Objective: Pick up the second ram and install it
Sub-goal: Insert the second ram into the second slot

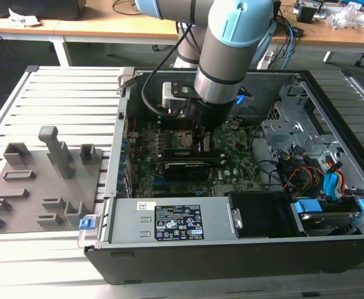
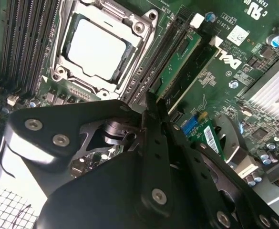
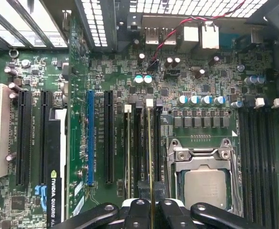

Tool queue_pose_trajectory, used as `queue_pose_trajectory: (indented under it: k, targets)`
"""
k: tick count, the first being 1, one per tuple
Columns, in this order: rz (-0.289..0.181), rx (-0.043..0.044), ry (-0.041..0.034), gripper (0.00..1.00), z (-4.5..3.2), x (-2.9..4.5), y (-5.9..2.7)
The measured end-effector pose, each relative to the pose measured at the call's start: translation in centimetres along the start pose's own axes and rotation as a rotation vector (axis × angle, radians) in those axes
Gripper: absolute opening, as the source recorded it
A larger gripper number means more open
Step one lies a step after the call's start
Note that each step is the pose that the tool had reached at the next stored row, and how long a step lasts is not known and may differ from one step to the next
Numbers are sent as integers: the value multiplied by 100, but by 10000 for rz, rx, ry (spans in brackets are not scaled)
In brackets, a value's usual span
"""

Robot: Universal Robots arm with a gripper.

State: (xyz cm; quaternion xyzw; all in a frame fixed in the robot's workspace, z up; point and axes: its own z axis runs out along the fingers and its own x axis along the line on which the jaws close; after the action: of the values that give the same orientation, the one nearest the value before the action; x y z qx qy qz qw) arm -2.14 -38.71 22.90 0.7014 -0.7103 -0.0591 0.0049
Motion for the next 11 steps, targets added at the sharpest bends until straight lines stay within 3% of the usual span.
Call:
queue_pose_trajectory:
  k: [11]
  targets:
    - [0,0,0,13,40,2,-11]
